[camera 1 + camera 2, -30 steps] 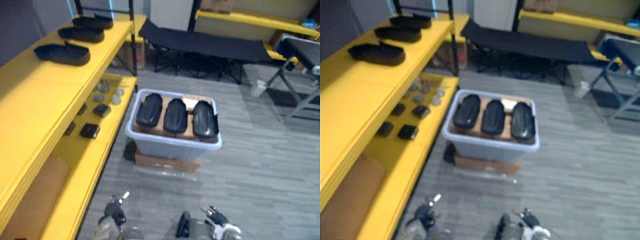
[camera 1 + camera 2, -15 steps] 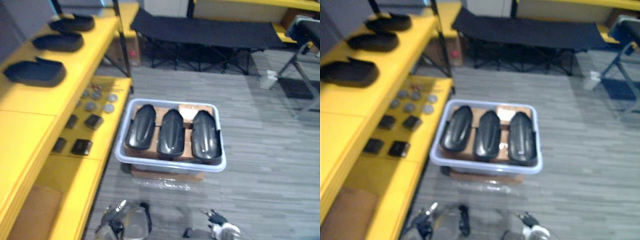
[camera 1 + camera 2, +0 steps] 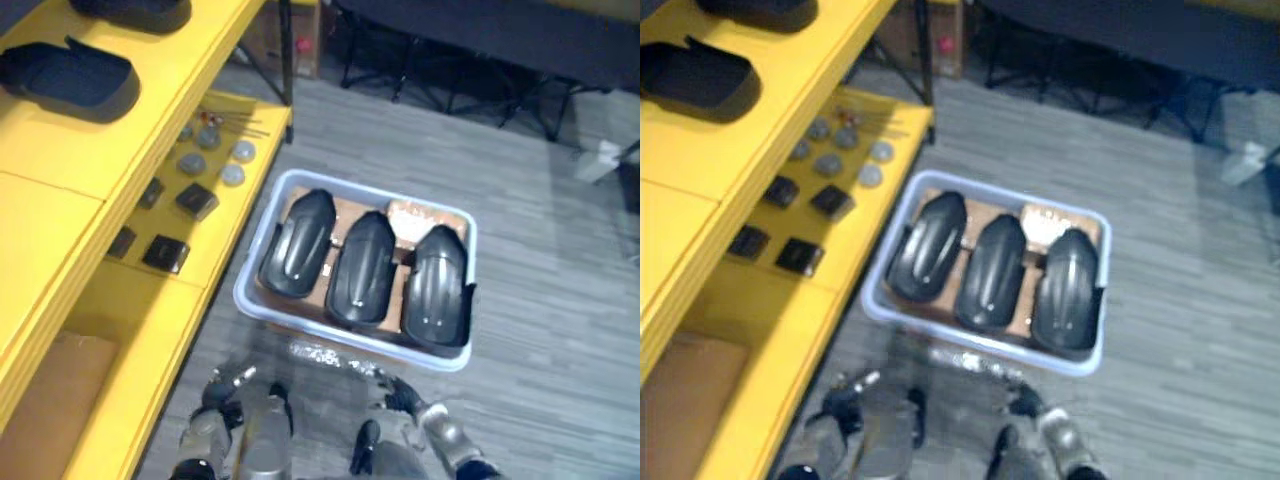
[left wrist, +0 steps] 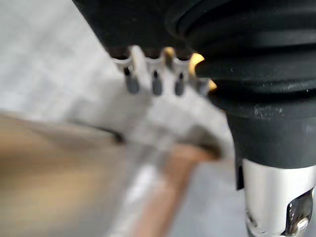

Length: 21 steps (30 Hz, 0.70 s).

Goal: Walk over and take plastic housings, then place them on the shelf

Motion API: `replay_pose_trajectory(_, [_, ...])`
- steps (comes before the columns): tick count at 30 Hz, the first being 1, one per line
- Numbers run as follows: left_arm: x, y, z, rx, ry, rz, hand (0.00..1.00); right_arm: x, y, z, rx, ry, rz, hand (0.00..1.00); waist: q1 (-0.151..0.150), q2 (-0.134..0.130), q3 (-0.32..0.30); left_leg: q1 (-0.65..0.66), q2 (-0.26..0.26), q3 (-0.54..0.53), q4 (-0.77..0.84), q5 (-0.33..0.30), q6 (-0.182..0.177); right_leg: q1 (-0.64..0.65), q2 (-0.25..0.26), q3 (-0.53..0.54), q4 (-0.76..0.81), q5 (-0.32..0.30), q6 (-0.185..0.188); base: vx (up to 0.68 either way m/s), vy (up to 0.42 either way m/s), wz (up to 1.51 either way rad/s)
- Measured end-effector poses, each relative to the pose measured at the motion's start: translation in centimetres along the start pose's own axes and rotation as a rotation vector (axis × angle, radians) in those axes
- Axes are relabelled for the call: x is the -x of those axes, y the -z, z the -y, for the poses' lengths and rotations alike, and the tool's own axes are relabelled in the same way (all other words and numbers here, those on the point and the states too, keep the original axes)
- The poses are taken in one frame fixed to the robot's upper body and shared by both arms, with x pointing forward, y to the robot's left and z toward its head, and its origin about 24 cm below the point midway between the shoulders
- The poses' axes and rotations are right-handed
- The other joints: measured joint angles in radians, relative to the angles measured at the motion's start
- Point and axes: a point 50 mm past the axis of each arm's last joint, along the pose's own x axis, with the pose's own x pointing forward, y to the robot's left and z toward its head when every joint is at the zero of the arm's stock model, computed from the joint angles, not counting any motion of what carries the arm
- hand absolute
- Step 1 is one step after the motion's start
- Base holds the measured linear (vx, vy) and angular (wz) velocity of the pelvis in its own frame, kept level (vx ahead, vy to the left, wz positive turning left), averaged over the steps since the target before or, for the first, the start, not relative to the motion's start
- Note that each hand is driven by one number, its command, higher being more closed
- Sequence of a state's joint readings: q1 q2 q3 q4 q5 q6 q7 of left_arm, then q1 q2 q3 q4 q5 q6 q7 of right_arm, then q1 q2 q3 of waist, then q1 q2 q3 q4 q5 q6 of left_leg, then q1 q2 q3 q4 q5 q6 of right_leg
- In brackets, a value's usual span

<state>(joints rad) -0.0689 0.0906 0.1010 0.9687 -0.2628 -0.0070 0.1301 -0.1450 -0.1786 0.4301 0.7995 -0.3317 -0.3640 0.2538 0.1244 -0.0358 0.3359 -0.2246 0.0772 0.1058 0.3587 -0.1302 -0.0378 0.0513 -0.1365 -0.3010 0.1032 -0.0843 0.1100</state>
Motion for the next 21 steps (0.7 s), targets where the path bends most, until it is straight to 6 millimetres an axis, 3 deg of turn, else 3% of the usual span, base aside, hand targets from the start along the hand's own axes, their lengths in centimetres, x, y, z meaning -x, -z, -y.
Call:
replay_pose_trajectory(2, [-0.1,0.0,-0.3,-0.025,-0.012,-0.009,0.0,-1.8,-7.3,-2.3,0.238,-0.201,0.286,0.0,0.007,-0.014,0.002,0.023,0.006,-0.015,-0.043,0.017,-0.016,0.012,0.012,-0.002,-0.017,0.009,-0.012,-0.01,-0.068,0.03])
replay_pose_trajectory(3, [-0.1,0.0,-0.3,-0.026,-0.012,-0.009,0.0,-2.0,-9.0,-2.9,0.283,-0.243,0.351,0.0,0.01,-0.016,0.002,0.032,0.006,-0.015,-0.048,0.019,-0.017,0.019,0.012,-0.002,-0.021,0.01,-0.014,-0.02,-0.047,-0.03])
replay_pose_trajectory(5, [-0.1,0.0,-0.3,-0.034,-0.011,-0.007,0.0,-1.9,-14.7,-4.7,0.42,-0.381,0.566,0.0,0.029,-0.022,-0.001,0.052,0.001,-0.018,-0.056,0.019,-0.018,0.039,0.012,-0.006,-0.034,0.009,-0.015,-0.02,-0.003,0.03])
replay_pose_trajectory(7, [-0.2,-0.2,-0.6,-0.059,-0.017,-0.001,0.0,-1.3,-17.7,-5.0,0.462,-0.435,0.684,0.0,0.031,-0.03,-0.006,0.048,-0.004,-0.026,-0.058,0.019,-0.019,0.042,0.011,-0.019,-0.04,0.009,-0.015,-0.02,0.012,0.17])
replay_pose_trajectory(8, [-0.2,-0.2,-1.2,-0.08,-0.031,-0.002,0.0,-0.5,-20.4,-4.5,0.438,-0.449,0.798,0.0,0.031,-0.04,-0.011,0.049,-0.012,-0.042,-0.057,0.021,-0.019,0.057,0.009,-0.032,-0.049,0.009,-0.015,-0.02,0.017,0.25])
replay_pose_trajectory(11, [0.1,0.8,-2.6,-0.096,-0.061,-0.046,0.0,1.0,-24.3,-1.8,0.336,-0.377,0.958,0.0,0.031,-0.067,-0.035,0.054,-0.021,-0.055,-0.058,0.021,-0.018,0.078,0.007,-0.053,-0.062,0.009,-0.014,0.01,0.011,0.23])
replay_pose_trajectory(13, [0.5,2.1,-3.8,-0.13,-0.089,-0.097,0.0,2.4,-27.5,3.1,0.218,-0.173,1.07,0.0,0.031,-0.075,-0.048,0.067,-0.026,-0.064,-0.059,0.022,-0.018,0.098,0.007,-0.058,-0.065,0.009,-0.014,0.02,0.012,0.15])
replay_pose_trajectory(15, [1.0,3.7,-4.3,-0.136,-0.098,-0.147,0.0,3.4,-28.9,7.4,0.097,0.053,1.106,0.0,0.031,-0.067,-0.064,0.076,-0.033,-0.068,-0.061,0.023,-0.016,0.111,0.003,-0.064,-0.072,0.009,-0.014,0.01,0.023,0.09])
replay_pose_trajectory(17, [1.6,5.1,-4.7,-0.143,-0.103,-0.182,0.0,3.8,-28.7,9.8,0.025,0.214,1.087,0.0,0.029,-0.055,-0.08,0.087,-0.037,-0.068,-0.066,0.024,-0.014,0.127,-0.001,-0.075,-0.08,0.009,-0.014,0.0,0.013,0.07])
replay_pose_trajectory(21, [2.3,6.4,-5.0,-0.11,-0.111,-0.169,0.0,5.7,-24.4,15.7,-0.095,0.612,0.95,0.0,0.026,-0.021,-0.104,0.111,-0.042,-0.077,-0.077,0.039,-0.003,0.165,-0.003,-0.094,-0.089,0.009,-0.014,0.0,-0.001,0.17])
